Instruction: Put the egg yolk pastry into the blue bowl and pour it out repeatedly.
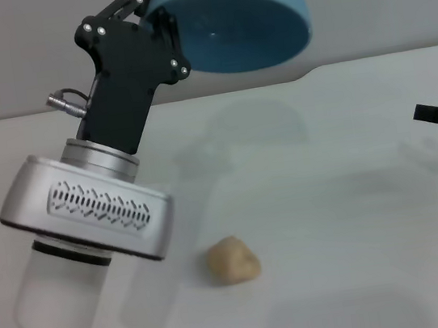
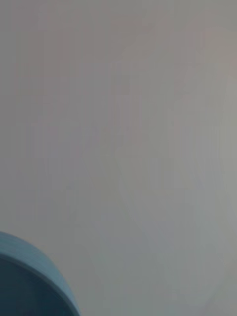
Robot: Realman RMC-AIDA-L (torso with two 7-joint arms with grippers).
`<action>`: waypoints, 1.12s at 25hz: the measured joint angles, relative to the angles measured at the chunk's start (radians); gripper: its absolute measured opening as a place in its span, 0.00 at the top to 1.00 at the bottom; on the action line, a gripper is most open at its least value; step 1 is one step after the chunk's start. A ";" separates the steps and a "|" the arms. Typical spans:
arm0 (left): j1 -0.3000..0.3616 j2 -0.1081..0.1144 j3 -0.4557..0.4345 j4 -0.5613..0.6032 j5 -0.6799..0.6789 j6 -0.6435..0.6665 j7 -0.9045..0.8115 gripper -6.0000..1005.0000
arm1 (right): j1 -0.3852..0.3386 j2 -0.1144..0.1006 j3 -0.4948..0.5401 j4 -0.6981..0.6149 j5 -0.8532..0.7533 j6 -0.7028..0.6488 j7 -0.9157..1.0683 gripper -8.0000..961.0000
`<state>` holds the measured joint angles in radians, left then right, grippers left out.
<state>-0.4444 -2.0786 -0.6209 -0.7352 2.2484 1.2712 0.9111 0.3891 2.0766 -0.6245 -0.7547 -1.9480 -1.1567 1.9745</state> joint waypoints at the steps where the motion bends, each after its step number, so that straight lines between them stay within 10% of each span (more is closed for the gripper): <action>1: -0.001 0.000 -0.003 -0.001 -0.019 -0.017 -0.005 0.98 | 0.000 0.000 0.000 0.000 0.000 0.000 -0.001 0.37; 9: -0.018 0.009 -0.159 -0.106 -0.257 -0.388 -0.039 0.98 | 0.012 -0.003 -0.019 0.000 0.000 -0.025 -0.010 0.37; 20: -0.161 0.017 -0.868 -0.036 -0.340 -1.488 -0.051 0.98 | 0.092 -0.007 -0.275 -0.012 0.000 -0.061 -0.042 0.37; 28: -0.258 0.034 -1.204 0.095 -0.123 -1.907 -0.152 0.98 | 0.178 -0.005 -0.596 -0.029 -0.008 -0.041 -0.070 0.37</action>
<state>-0.7026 -2.0444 -1.8245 -0.6402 2.1258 -0.6361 0.7594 0.5671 2.0718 -1.2206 -0.7832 -1.9559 -1.1979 1.9047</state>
